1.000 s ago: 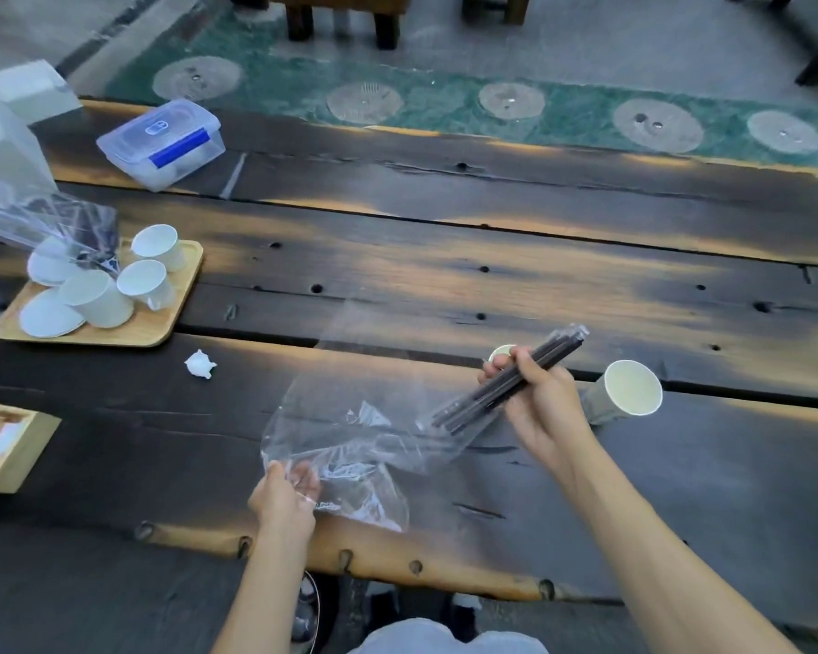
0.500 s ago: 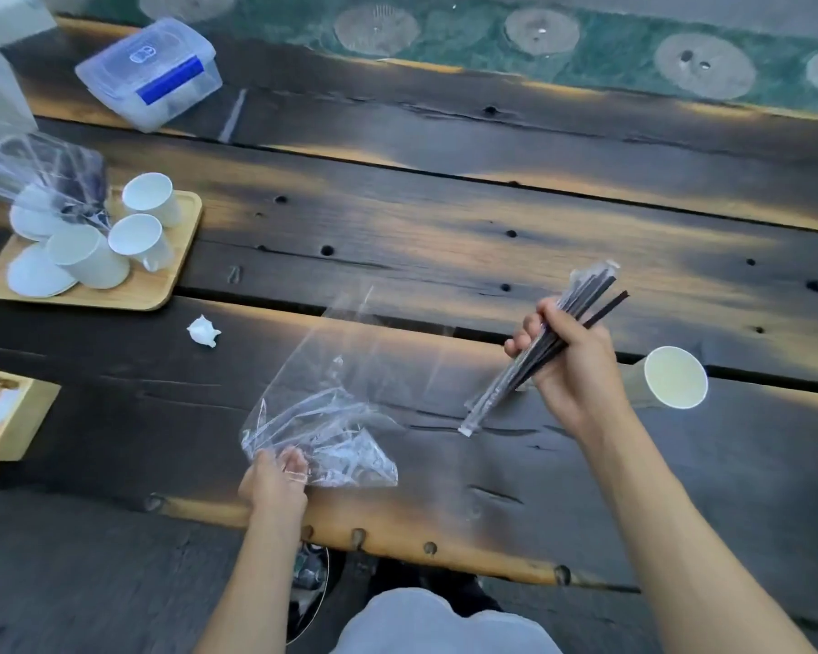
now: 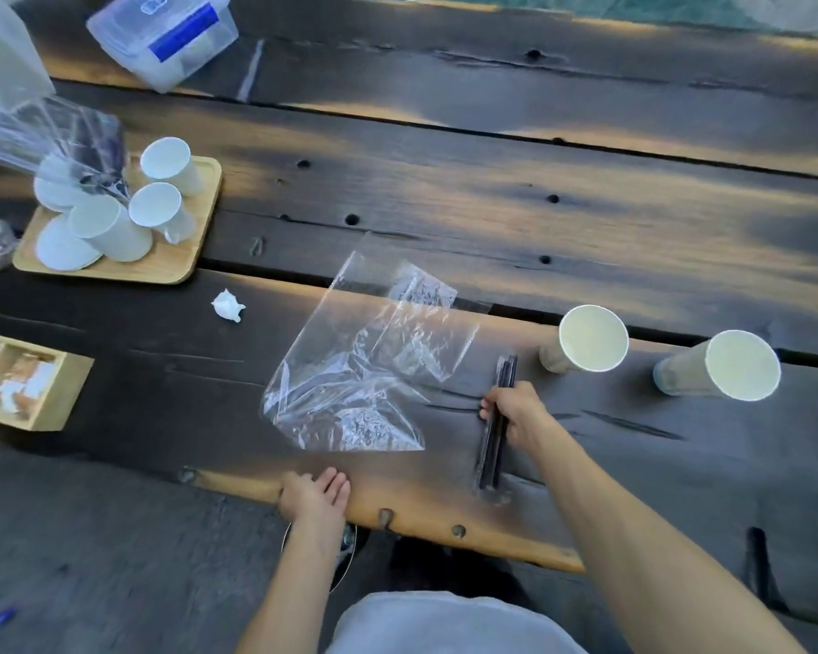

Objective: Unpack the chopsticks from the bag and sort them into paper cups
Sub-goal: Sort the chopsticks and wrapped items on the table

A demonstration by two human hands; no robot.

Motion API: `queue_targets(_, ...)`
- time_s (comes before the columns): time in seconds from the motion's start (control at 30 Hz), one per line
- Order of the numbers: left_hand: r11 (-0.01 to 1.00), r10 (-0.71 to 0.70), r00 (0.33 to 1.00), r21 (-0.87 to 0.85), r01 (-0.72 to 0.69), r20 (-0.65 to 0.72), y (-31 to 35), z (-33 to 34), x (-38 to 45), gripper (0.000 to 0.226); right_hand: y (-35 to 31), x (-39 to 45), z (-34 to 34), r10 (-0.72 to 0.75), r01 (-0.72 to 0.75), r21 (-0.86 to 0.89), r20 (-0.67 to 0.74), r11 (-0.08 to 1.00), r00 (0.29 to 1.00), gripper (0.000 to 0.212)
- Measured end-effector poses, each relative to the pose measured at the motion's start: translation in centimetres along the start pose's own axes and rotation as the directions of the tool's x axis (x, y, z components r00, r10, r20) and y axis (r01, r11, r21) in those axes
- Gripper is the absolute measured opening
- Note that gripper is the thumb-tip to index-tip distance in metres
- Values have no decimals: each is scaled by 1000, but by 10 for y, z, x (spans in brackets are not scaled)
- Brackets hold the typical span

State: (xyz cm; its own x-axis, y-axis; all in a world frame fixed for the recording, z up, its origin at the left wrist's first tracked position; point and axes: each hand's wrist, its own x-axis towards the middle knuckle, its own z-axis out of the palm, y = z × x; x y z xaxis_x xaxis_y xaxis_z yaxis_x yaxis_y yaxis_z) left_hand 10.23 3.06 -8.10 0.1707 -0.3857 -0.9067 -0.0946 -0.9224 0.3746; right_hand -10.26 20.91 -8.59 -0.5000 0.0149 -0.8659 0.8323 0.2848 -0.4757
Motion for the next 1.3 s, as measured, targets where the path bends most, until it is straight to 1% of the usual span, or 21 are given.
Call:
queue_targets(0.07,983,-41,999,181,39,8,-27,-2,-9,36,1,4,1,-11,10,-31,-53,999,999,19)
queue_targets(0.13,895,-84,989,446,23,118,-57,-2,-21,21,2,7,2,-41,30,-99,-107,995,993,13)
queue_targets(0.17,822,-104,974,569,-29,200,-71,1,-28,19,2,6,1,-61,43,-136,-127,990,990,10)
queue_targets(0.2,742,-106,950,659,-121,294,-83,5,-34,18,3,5,0,-81,57,-165,-139,985,987,8)
queue_targets(0.23,663,-81,915,707,-246,394,-91,12,-39,18,4,4,-1,-97,70,-183,-144,981,985,6)
queue_targets(0.3,481,20,826,719,-502,563,-97,31,-46,18,7,3,-4,-108,78,-192,-149,978,983,9)
queue_targets(0.37,307,119,744,688,-657,657,-95,50,-54,24,10,-2,-8,-103,78,-165,-146,983,984,14)
queue_targets(0.43,167,183,691,671,-723,699,-94,65,-54,32,13,-7,-11,-115,98,-127,-131,987,985,10)
queue_targets(0.5,94,215,686,685,-723,695,-94,76,-54,32,16,-11,-16,-136,123,-113,-119,986,983,12)
queue_targets(0.57,74,239,707,714,-697,665,-95,85,-54,28,21,-13,-23,-161,147,-124,-119,981,980,16)
queue_targets(0.63,89,281,730,740,-667,623,-95,91,-56,22,29,-12,-31,-164,143,-150,-138,978,977,29)
queue_targets(0.7,92,345,738,762,-641,580,-93,95,-58,17,37,-11,-41,-163,133,-175,-173,976,971,34)
queue_targets(0.8,16,400,721,782,-623,566,-90,98,-61,14,50,-9,-54,-168,117,-222,-225,968,960,29)
queue_targets(0.87,-16,408,721,794,-608,560,-89,102,-64,24,55,-12,-60,-161,102,-233,-249,967,955,25)
queue_targets(0.93,-84,421,701,794,-602,576,-92,106,-65,28,59,-17,-64,-176,107,-256,-264,961,948,22)
queue_targets(1.0,-151,443,670,786,-599,596,-95,109,-64,20,61,-23,-63,-221,142,-288,-265,947,938,20)
queue_targets(1.03,-161,451,662,785,-598,598,-95,110,-63,15,60,-26,-61,-241,163,-294,-254,942,937,19)
queue_targets(1.07,-156,451,665,786,-598,595,-94,110,-61,14,60,-28,-57,-255,181,-299,-232,937,939,20)
queue_targets(1.17,-97,403,693,781,-617,598,-87,110,-55,21,56,-36,-44,-281,213,-331,-173,919,944,23)
queue_targets(1.2,-59,373,699,767,-639,611,-85,110,-53,23,57,-38,-40,-288,219,-349,-158,911,945,23)
queue_targets(1.3,83,287,682,692,-717,672,-80,105,-49,26,57,-39,-31,-275,208,-380,-130,901,953,19)
